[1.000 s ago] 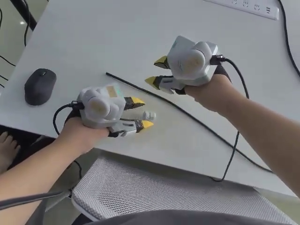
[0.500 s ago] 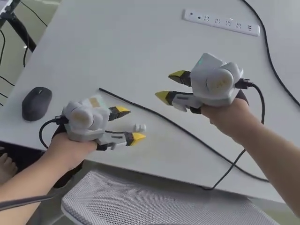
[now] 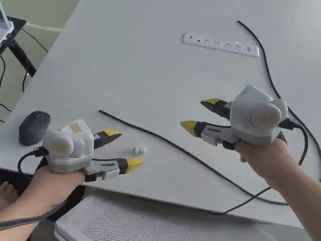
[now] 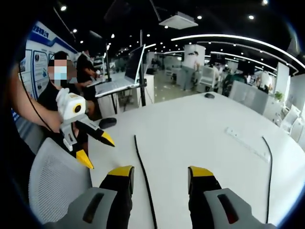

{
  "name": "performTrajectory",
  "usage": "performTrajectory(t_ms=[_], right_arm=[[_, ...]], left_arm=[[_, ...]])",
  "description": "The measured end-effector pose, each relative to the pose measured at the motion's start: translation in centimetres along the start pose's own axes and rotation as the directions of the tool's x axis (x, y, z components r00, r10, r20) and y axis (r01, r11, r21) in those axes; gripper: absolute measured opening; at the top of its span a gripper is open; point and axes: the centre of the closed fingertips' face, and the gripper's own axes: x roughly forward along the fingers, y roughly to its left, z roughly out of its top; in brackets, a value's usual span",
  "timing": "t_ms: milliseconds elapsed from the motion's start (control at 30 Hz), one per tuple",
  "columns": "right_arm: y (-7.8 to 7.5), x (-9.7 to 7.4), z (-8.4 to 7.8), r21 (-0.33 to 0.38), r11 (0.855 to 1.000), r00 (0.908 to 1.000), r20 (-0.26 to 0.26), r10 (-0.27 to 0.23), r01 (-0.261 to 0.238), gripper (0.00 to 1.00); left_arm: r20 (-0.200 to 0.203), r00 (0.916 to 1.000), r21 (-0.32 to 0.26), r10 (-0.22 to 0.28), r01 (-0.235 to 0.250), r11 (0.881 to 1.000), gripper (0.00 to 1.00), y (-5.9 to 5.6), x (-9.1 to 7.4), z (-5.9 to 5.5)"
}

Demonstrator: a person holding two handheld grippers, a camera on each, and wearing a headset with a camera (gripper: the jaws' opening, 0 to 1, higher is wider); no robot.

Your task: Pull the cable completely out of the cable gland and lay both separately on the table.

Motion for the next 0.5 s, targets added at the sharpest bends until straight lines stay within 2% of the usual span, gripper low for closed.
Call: performTrajectory(t_ms=[167,300,500], right_arm=[[0.2,-2.1,-1.4,0.04,0.999,0.9998,0.009,-0.02,0.019,0.45],[0.5,-3.6,-2.3,0.11,0.993,0.9987,0.031,-0.04,0.036,0.47],[1.9,-4.9,-4.1,0.137,0.989,0.998,0.034,-0.052,0.047,0.5]], left_arm=[[0.022,0.9996,-0.012,0.015,-0.015,1.0,0.61,-0.2,-0.5,0.6],[0.041,0.9989,-0.014,0.022,-0.022,1.0,0.62,-0.5,-0.9,1.1],[0.061,0.9975,-0.019,0.037,-0.036,0.999,0.65,-0.5,-1.6,1.6]])
